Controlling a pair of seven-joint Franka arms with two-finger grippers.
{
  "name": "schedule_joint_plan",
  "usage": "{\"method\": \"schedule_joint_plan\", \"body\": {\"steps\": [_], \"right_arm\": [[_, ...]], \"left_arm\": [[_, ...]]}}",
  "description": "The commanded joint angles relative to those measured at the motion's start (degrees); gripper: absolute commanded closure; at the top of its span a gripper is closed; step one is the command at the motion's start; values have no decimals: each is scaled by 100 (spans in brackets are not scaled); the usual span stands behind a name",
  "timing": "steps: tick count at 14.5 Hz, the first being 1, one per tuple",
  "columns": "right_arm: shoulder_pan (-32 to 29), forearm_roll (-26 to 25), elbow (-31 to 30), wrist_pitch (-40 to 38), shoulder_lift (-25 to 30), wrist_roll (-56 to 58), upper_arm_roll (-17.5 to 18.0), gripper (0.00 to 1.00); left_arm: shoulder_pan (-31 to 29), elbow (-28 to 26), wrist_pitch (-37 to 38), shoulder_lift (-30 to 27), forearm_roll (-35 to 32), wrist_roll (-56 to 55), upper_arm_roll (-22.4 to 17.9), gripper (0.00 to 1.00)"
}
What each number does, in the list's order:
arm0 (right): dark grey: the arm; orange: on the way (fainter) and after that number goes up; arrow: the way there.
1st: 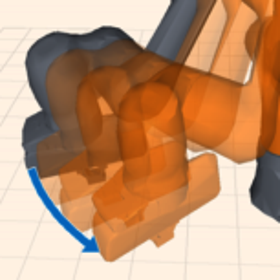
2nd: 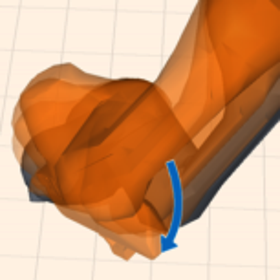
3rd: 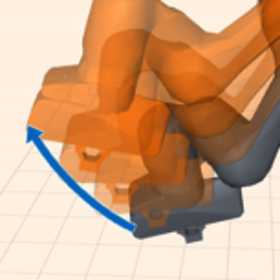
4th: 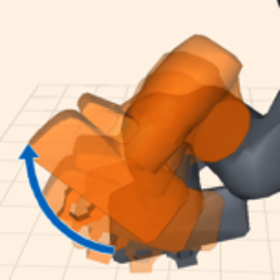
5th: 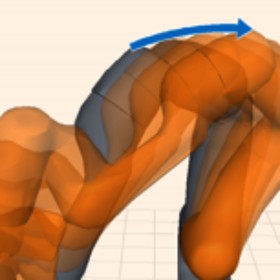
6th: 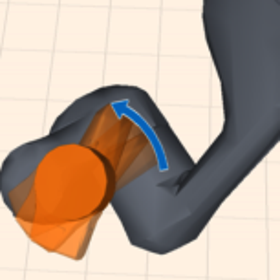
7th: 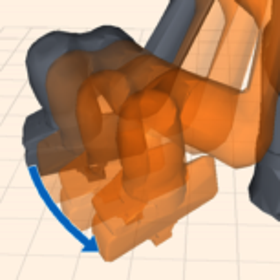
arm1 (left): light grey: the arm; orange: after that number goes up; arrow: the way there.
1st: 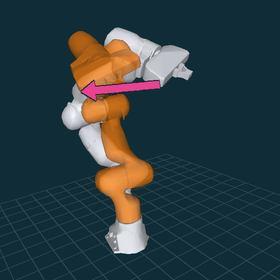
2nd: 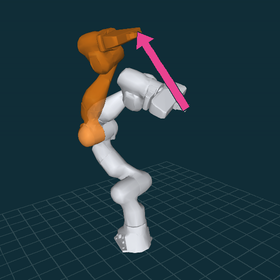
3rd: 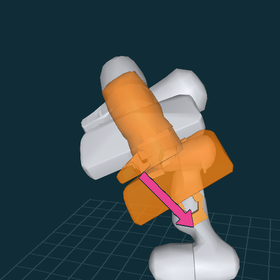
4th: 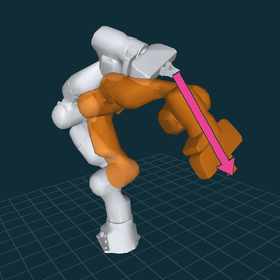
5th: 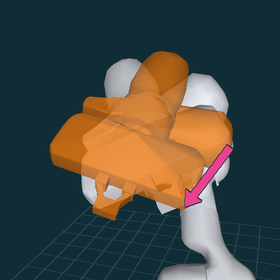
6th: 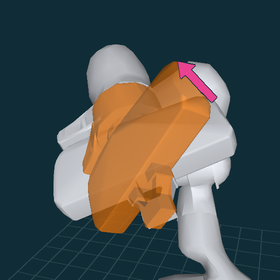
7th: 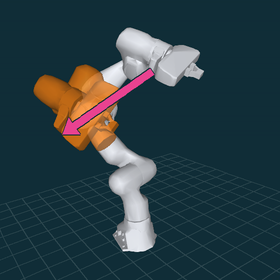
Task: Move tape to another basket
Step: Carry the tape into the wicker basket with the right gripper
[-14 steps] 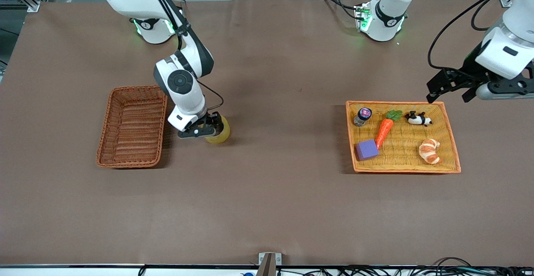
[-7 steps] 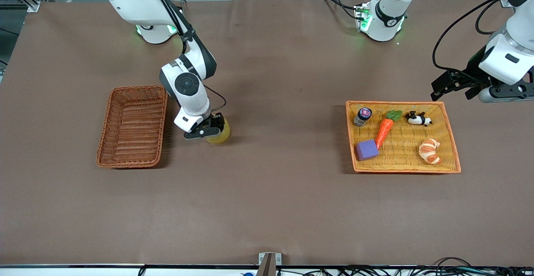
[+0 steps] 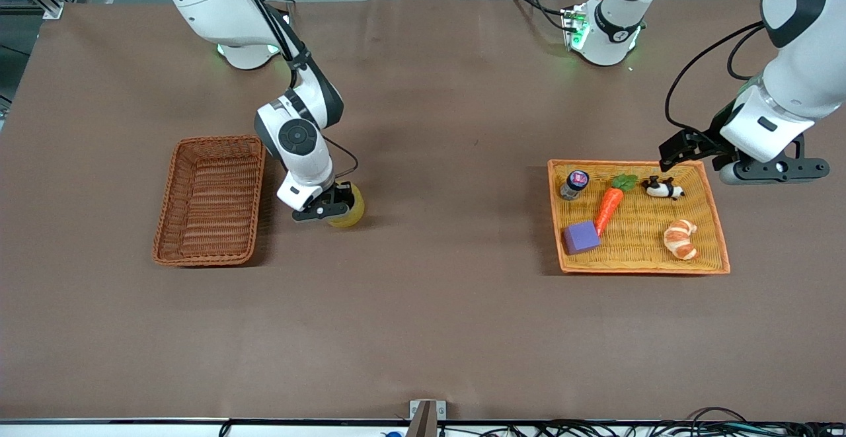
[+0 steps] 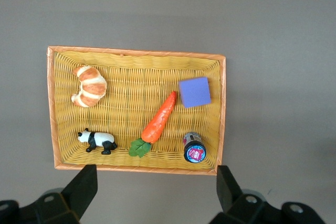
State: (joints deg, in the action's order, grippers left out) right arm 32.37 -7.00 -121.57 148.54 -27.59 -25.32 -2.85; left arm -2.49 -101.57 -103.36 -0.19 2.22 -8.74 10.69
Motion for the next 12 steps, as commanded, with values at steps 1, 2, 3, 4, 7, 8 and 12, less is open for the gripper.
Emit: {"method": "schedule_joint_plan", "body": {"steps": [1, 2, 3, 4, 7, 8, 12], "right_arm": [[-29, -118, -86, -61, 78, -130, 12, 97], [-38, -118, -77, -123, 78, -131, 4, 100], [-55, -118, -69, -149, 105, -113, 3, 100], [-73, -118, -69, -237, 148, -113, -5, 100], [-195, -83, 80, -746, 490, -140, -23, 100], [-405, -74, 142, -965, 692, -122, -23, 100], [-1336, -65, 142, -1449, 1518, 332, -23, 100]], "left_arm": [[160, 234, 71, 19, -82, 83, -119, 0], [309, 278, 71, 28, -82, 66, -259, 0], [467, 270, 71, 28, -82, 66, -409, 0], [521, 270, 71, 28, -82, 66, -471, 0], [478, 252, 53, 1, -82, 4, -463, 0], [478, 252, 36, 1, -73, 4, -463, 0], [469, 217, -113, 19, -90, -4, -463, 0]]}}
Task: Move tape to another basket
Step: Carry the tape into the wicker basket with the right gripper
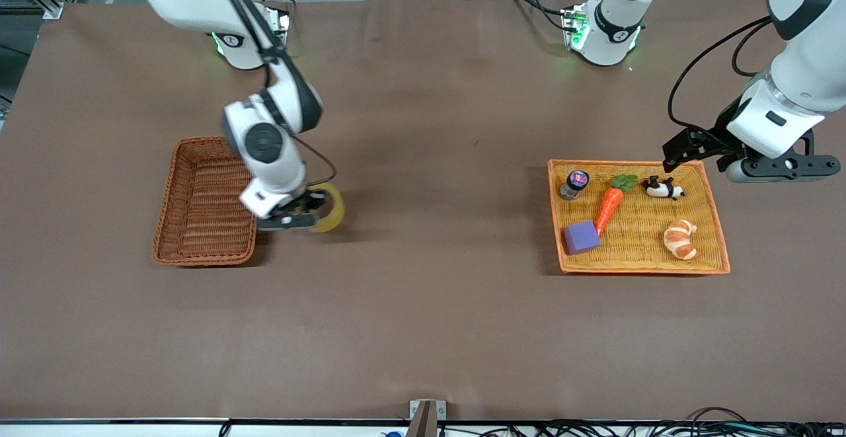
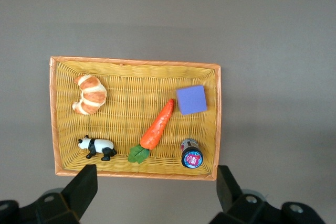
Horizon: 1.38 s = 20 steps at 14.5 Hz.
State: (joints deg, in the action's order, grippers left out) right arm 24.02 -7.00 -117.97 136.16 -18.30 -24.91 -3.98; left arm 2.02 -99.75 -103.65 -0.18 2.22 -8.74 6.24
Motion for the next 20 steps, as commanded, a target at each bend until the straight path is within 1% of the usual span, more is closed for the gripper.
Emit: {"method": "schedule_joint_plan", "body": {"steps": [1, 2, 4, 6, 8, 10, 12, 14, 17, 20], "right_arm": [[-782, -65, -218, -265, 686, 581, 91, 100], [-1072, -65, -253, -265, 757, 906, 91, 100], [-1503, -65, -332, -265, 862, 1556, 91, 100], [-1847, -65, -699, -56, 994, 1962, 91, 100], [-2180, -65, -1252, 567, 1126, 2558, 91, 100], [-2541, -65, -1683, 1051, 1135, 3025, 99, 100], [-2691, -65, -2131, 1508, 1118, 3176, 99, 99], [-2701, -65, -2431, 2001, 1057, 3176, 99, 99], [-2675, -56, -2450, 2090, 925, 3176, 108, 96], [-2604, -56, -2468, 2318, 626, 3176, 117, 84]], "left_arm": [[18, 34, -86, 0, -108, 39, -18, 0], [18, 17, -77, -26, -143, 83, -18, 0], [35, -1, -51, -9, -423, 275, 43, 0], [9, 8, -24, -26, -407, 233, 61, 0], [0, 8, -15, -35, -345, 320, 35, 0], [17, 34, 11, -26, -258, 329, 0, 0], [26, 25, 20, -35, -205, 321, -18, 0], [53, 25, 20, -26, -205, 321, -44, 0], [-9, 34, 20, -26, -196, 312, -44, 0], [-122, 60, 20, -26, -47, 321, -44, 0]]}}
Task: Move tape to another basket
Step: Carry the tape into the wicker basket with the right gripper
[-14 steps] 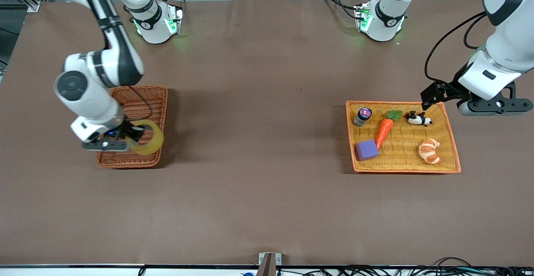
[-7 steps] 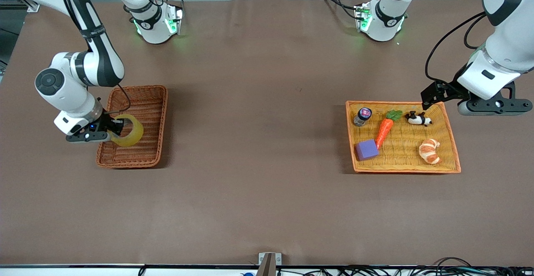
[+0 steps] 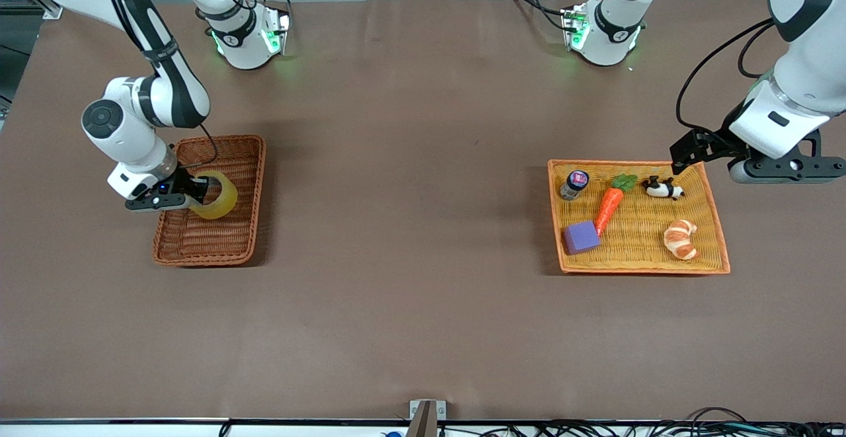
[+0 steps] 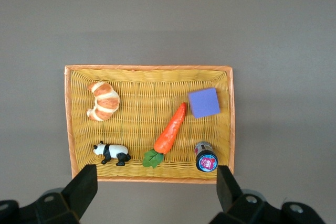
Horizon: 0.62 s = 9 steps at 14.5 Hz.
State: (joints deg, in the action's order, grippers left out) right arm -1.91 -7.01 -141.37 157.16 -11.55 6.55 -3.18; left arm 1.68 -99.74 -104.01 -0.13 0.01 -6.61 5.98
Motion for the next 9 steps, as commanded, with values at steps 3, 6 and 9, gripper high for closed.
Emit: {"method": "schedule_joint_plan", "body": {"steps": [3, 6, 9], "right_arm": [[-2, -64, -119, 201, -75, 31, 37, 24], [-2, -55, -58, 53, 56, 4, 37, 0], [7, -55, 371, -806, 705, -75, 55, 0]], "left_arm": [[-124, 68, 48, -30, 184, 99, -18, 0], [-124, 112, 57, -39, 175, 90, -18, 0], [-133, 174, 57, -13, 166, 90, -18, 0]]}}
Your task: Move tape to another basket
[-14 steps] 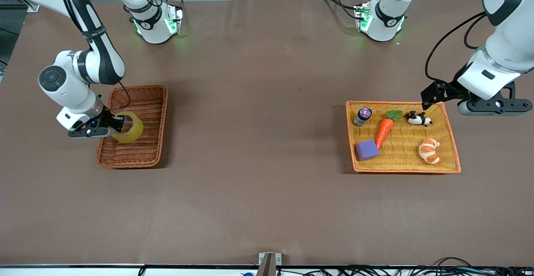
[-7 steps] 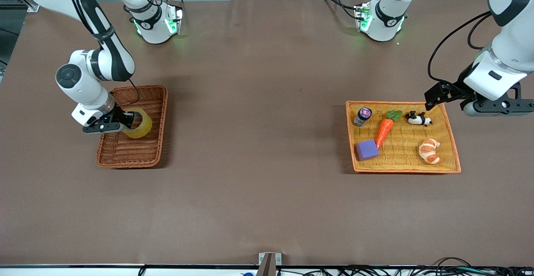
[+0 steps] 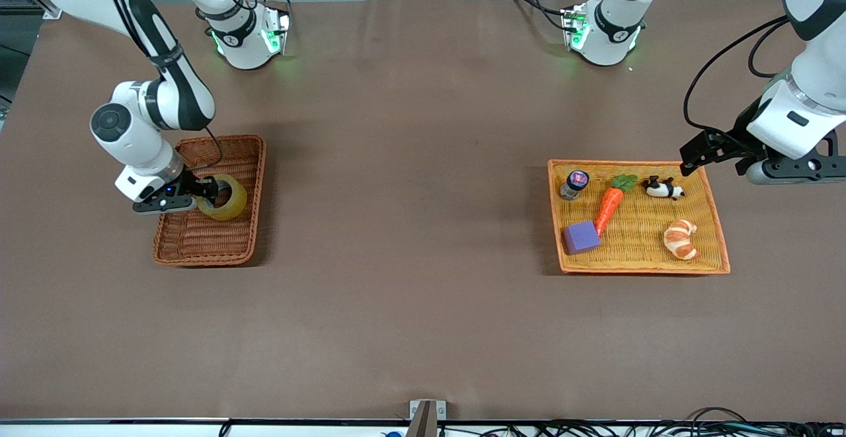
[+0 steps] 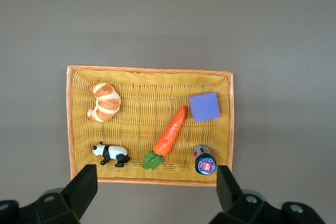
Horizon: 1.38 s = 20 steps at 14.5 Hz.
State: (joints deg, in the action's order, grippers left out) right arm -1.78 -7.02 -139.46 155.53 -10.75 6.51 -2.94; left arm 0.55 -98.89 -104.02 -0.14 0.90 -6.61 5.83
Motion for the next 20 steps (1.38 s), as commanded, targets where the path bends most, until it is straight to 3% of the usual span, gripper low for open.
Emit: {"method": "schedule_joint_plan", "body": {"steps": [1, 5, 8, 11, 14, 20], "right_arm": [[2, -54, 452, -1126, 818, -228, 30, 0], [64, 42, 1787, -3383, 1259, -537, 39, 0], [46, 551, 3402, -5422, 1278, -537, 4, 0], [-6, 570, 4749, -6743, 1216, -546, -5, 0], [37, 570, 5383, -7378, 1233, -729, 13, 0], [81, 579, 5420, -7503, 1233, -827, 30, 0]], "left_arm": [[-20, 89, 57, -4, 77, 81, -3, 0], [-20, 71, 74, 5, 69, 81, -3, 0], [-29, 80, 74, 14, 60, 81, -3, 0], [-29, 80, 74, 14, 60, 81, -3, 0], [-29, 80, 74, 23, 60, 63, -3, 0], [-20, 98, 66, 67, 51, 11, -3, 0]]}}
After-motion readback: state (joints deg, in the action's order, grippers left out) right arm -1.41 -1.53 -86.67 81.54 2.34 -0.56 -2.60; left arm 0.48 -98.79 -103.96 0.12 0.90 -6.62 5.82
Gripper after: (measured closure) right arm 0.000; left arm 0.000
